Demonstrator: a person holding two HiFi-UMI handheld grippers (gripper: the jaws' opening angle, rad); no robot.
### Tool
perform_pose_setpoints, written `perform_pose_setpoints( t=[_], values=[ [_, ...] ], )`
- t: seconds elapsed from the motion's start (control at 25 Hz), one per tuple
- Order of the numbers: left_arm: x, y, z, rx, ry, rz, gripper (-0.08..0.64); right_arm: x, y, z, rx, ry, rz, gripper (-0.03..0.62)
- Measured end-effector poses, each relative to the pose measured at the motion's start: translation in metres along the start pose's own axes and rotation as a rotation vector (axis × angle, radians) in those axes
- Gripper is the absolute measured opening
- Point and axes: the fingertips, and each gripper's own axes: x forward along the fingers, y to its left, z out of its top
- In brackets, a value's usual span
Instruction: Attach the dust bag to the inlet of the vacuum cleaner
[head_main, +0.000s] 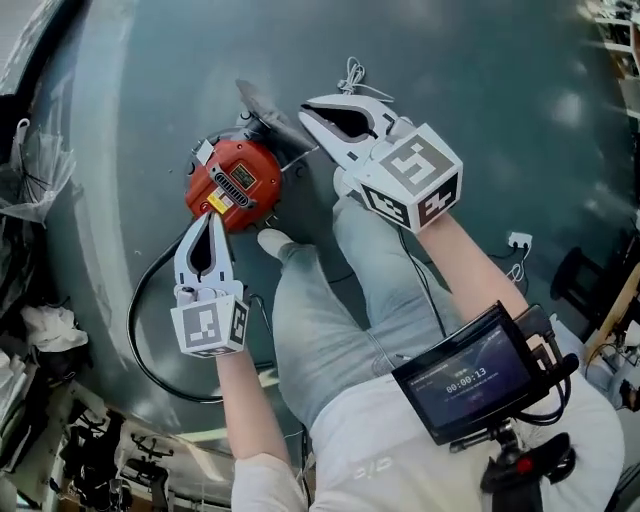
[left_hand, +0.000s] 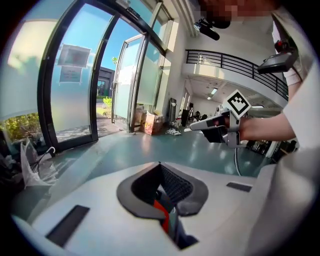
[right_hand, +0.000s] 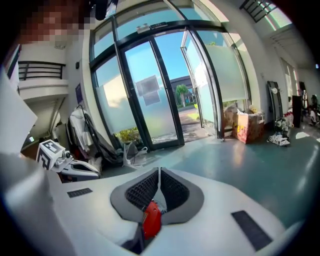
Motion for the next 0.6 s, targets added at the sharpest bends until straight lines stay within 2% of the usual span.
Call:
perform_pose_setpoints(
  t=[0.16, 0.28, 0.44, 0.52, 0.6],
  values=[
    [-0.06, -0.032, 0.08, 0.044, -0.081, -0.003, 0.006, -0.061, 0.033, 0.068, -0.056, -0.102, 0.01, 0.021],
    [-0.104, -0.041, 0.151, 0.09, -0.175, 0.002, 0.006, -0.104, 0.054, 0.122, -0.048, -0.194, -0.007, 0.021],
    [-0.178, -0.054, 0.241, 0.088, -0.251, -0.006, 0.006, -0.174, 0.098, 0.203, -0.032, -0.257, -0.064, 0.021],
    [-0.209, -0.063, 0.27, 0.088, -0.262, -0.02, 0.006, -0.205, 0.123, 0.235, -0.028, -0.285, -0.08, 0.021],
    [-0.233, -0.073, 0.284, 0.102, -0.268, -0.031, 0.006, -0.23, 0.145, 0.255, -0.038, -0.324, -0.088, 0.021]
  ],
)
